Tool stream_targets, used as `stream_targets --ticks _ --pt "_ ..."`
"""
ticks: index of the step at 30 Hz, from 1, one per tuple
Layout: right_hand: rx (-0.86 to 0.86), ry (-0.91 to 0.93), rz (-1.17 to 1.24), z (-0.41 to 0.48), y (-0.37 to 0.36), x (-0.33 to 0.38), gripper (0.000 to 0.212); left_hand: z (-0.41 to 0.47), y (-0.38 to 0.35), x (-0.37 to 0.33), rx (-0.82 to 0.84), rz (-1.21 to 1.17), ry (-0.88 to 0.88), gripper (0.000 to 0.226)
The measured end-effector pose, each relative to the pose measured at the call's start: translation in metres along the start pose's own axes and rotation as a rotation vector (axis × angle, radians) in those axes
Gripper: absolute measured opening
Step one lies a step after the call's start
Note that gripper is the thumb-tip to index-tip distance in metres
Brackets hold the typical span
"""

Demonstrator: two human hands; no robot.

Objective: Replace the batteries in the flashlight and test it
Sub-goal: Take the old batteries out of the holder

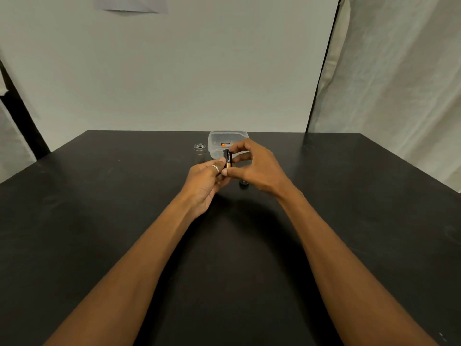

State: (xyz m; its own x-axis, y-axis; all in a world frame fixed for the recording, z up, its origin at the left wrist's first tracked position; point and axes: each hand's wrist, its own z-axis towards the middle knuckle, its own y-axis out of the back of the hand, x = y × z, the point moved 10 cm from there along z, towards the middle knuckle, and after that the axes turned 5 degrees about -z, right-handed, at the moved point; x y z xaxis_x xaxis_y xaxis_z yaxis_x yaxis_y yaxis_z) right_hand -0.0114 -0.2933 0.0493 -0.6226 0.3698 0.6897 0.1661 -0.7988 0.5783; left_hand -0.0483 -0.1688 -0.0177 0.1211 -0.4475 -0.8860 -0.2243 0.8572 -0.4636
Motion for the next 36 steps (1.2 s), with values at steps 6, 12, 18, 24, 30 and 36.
stream_targets --ticks 6,12,18,24,30,36 --pt "0.016 0.034 -0.048 0.0 -0.002 0.002 0.055 0.0 0.0 0.001 0.013 0.043 -0.004 0.022" --pt "0.003 0.02 -0.018 0.0 -0.001 -0.001 0.055 0.0 -0.001 0.001 0.016 0.066 -0.02 0.02" --pt "-0.003 0.03 -0.03 0.0 -0.003 -0.001 0.056 -0.001 0.0 0.0 0.01 0.076 -0.025 0.019" --pt "-0.023 0.047 -0.09 0.0 0.004 -0.003 0.043 0.0 0.001 -0.001 -0.019 0.065 -0.034 0.017" --pt "-0.057 0.164 -0.157 -0.002 0.006 0.01 0.039 0.0 0.001 -0.002 -0.025 0.078 -0.038 0.017" --pt "-0.036 0.274 -0.31 -0.007 0.005 0.021 0.051 -0.001 0.001 -0.002 -0.036 0.112 -0.043 0.017"
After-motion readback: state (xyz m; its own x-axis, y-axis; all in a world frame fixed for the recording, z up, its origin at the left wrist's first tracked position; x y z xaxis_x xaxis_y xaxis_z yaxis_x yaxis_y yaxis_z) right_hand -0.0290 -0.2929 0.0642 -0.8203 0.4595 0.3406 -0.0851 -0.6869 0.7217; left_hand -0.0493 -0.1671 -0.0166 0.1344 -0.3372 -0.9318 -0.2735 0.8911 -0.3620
